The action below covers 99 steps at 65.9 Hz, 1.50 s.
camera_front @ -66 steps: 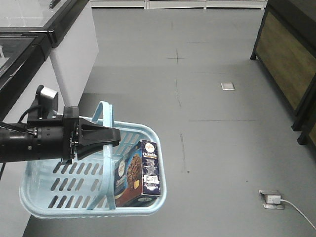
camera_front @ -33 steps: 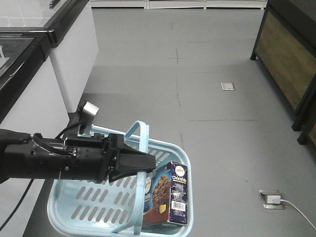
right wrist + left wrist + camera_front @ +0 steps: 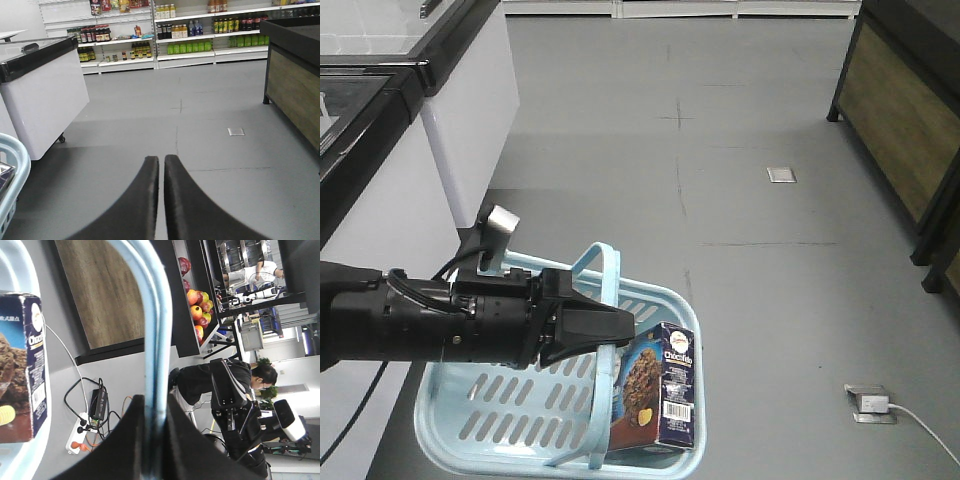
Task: Left arm holds basket, right arm returns cookies
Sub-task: 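Hold the basket raised in the left gripper in front of the robot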
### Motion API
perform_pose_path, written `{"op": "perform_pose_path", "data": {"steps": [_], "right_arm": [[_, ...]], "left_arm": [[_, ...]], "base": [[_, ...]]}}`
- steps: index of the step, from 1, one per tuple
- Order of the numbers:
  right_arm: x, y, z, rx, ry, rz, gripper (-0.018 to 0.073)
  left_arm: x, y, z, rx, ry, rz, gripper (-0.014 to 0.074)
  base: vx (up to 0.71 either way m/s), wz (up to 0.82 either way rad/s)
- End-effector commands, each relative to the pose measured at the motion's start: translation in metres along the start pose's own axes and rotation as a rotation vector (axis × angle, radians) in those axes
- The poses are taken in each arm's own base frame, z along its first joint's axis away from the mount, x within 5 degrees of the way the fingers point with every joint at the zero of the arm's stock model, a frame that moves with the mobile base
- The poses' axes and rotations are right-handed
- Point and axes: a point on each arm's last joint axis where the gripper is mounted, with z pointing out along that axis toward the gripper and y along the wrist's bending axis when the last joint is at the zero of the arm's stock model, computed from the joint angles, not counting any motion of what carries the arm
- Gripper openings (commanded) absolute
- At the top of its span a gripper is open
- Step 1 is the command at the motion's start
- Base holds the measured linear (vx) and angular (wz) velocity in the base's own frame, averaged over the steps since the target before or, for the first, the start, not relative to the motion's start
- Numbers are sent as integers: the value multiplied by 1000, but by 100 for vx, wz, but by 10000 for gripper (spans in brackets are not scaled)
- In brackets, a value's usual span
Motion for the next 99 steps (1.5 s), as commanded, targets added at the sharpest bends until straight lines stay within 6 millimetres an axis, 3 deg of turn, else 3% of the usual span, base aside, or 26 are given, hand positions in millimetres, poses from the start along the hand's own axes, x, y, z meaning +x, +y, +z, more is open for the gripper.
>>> {"op": "perform_pose_path", "data": {"steps": [1,99], "right_arm": [[-1,-1,0,6,-63,-11,-6],[-1,-1,0,6,-64,-11,-6]], "left_arm": [[-7,-29,-6,138,-67,7,-3],[-7,-28,-6,129,-72,8,-3]], "base": [[0,0],[1,-1]]}}
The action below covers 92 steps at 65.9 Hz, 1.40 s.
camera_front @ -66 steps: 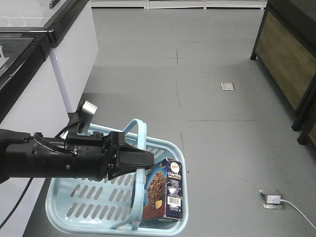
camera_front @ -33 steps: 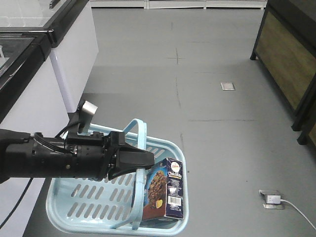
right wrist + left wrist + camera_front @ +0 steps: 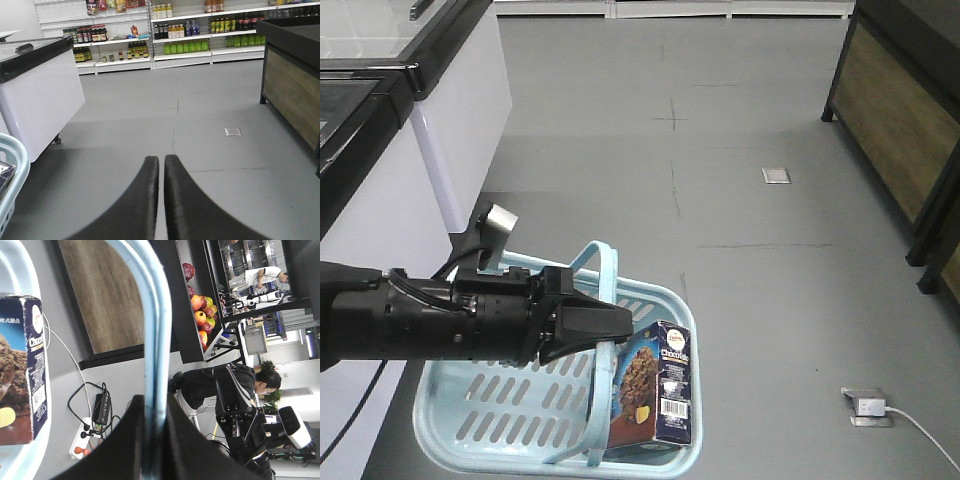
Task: Left arm holds basket, right arm returns cookies
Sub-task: 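Hold the basket raised in the left gripper in front of the robot, then drive toward the drink shelves holding the basket in the left gripper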
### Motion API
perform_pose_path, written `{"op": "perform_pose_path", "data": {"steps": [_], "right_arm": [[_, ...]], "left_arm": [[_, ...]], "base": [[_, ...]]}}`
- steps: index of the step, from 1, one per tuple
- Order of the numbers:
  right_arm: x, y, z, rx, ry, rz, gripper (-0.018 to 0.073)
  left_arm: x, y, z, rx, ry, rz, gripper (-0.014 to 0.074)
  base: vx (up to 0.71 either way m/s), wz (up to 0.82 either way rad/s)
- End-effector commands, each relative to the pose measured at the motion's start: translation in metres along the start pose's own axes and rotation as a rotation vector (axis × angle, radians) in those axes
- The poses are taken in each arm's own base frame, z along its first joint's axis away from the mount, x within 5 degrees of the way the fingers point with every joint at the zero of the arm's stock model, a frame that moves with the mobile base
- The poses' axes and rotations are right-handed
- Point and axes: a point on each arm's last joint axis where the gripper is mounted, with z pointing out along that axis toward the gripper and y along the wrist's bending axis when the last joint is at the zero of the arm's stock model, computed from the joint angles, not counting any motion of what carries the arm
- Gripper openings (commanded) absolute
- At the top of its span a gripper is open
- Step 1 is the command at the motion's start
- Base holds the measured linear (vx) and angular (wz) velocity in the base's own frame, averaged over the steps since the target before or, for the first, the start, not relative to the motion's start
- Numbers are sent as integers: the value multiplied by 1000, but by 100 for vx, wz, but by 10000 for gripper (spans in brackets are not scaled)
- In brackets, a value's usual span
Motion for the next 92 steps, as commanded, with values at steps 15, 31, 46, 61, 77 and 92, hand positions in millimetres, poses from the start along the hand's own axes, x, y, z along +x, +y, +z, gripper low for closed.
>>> {"op": "perform_pose_path", "data": {"steps": [15,31,46,61,77,92], "right_arm": [[-1,-1,0,6,-65,-11,-6],[-1,-1,0,6,-66,-11,-6],[-1,-1,0,6,-66,-11,-6],[-1,-1,0,6,-67,-11,-6],[-1,-1,0,6,-67,-11,-6],[-1,-1,0,6,-67,-11,-6]], "left_arm": [[-5,-29,-7,144,-53,8,-3],[-5,-29,-7,144,-53,8,-3],[-5,-29,-7,144,-53,8,-3],[-5,-29,-7,144,-53,8,-3],[-5,-29,-7,144,-53,8,-3],[-5,-29,-7,144,-53,8,-3]], "base": [[14,0],[18,-5],[23,-17],[26,-6],[29,0],[33,13]]}}
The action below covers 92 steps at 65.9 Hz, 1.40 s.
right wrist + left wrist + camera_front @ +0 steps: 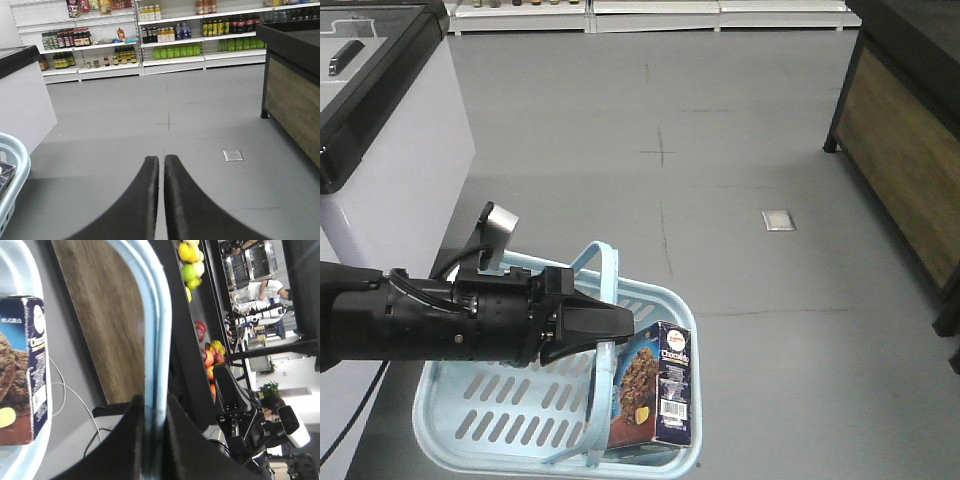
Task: Left arm holds basket, right arm returns cookies
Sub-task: 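Drive toward the drink shelves holding the basket in the left gripper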
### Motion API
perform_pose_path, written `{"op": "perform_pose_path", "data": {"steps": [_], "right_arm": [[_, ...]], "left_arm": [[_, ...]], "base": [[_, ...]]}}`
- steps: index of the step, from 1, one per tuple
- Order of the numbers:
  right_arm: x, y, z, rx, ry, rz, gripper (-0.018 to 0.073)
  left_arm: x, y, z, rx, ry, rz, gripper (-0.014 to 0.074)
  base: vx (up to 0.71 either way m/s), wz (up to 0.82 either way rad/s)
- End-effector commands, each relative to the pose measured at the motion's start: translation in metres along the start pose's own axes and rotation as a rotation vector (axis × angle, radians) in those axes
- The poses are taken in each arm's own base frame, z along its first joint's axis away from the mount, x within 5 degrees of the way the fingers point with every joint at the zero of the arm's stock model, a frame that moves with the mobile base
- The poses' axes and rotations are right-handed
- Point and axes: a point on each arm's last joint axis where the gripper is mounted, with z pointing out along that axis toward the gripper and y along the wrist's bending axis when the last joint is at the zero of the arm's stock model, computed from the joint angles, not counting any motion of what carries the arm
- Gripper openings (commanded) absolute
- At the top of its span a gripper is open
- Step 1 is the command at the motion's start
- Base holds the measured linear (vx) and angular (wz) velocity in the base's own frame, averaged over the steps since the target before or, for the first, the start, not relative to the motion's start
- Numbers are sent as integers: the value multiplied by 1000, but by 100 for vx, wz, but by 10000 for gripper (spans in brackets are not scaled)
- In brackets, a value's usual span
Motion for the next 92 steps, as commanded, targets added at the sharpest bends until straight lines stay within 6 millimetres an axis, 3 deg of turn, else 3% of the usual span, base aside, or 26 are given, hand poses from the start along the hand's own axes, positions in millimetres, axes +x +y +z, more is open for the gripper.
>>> {"op": "perform_pose_path", "data": {"steps": [1,92], "right_arm": [[-1,-1,0,6,-67,-11,-6],[-1,-1,0,6,-67,-11,-6]], "left_arm": [[-6,-29,-7,142,-54,9,-3],[-6,-29,-7,142,-55,8,-3]], "base": [[36,16],[42,4]]}}
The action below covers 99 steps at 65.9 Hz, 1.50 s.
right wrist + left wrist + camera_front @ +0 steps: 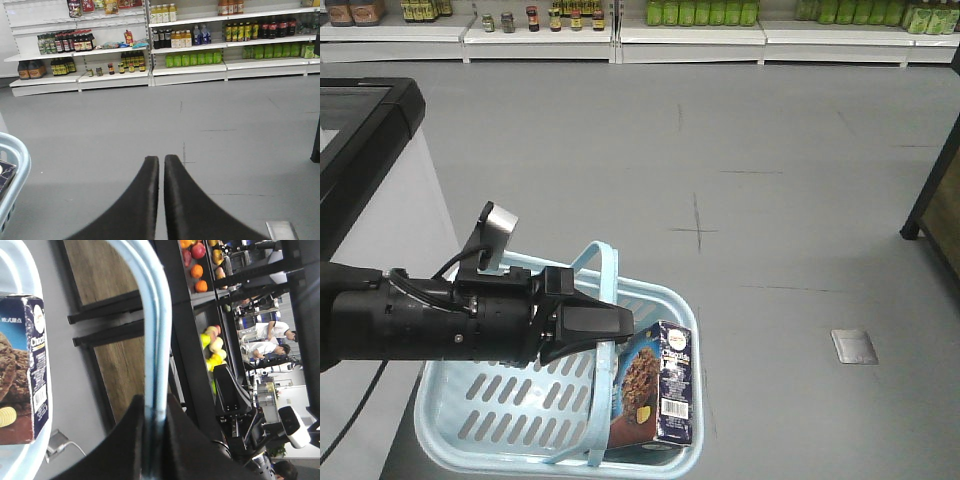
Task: Left arm holds basket, right arm returns cookies
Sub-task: 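Drive toward the drink shelves holding the basket in the left gripper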
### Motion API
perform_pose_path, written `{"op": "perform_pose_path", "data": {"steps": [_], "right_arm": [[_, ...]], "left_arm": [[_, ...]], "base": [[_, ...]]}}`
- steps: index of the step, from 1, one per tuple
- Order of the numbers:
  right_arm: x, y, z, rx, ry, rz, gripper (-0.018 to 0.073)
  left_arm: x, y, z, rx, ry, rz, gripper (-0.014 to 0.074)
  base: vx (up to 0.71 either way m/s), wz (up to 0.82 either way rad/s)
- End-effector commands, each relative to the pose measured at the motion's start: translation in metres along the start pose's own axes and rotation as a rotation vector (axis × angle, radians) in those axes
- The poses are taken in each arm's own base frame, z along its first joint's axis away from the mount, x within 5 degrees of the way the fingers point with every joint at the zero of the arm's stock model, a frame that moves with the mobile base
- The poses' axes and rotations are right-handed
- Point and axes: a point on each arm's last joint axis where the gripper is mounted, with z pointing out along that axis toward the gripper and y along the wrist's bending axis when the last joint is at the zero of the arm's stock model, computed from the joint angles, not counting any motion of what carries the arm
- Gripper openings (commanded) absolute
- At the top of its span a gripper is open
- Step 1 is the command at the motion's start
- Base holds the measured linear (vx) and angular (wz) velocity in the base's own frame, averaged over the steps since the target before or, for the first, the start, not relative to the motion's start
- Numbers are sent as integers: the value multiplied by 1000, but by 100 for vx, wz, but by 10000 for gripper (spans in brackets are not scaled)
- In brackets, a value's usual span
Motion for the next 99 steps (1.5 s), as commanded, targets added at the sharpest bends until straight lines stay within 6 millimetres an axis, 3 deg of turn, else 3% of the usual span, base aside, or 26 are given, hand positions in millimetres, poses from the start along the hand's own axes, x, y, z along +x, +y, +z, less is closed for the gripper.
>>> {"op": "perform_pose_path", "data": {"steps": [1,99], "right_arm": [[-1,-1,0,6,-67,-11,-6],[-1,-1,0,6,-65,-11,-6]], "left_arm": [[-6,-29,-7,144,-54,8,-3],[-6,-29,-7,144,-54,8,-3]], "base": [[46,-1],[48,-1]]}}
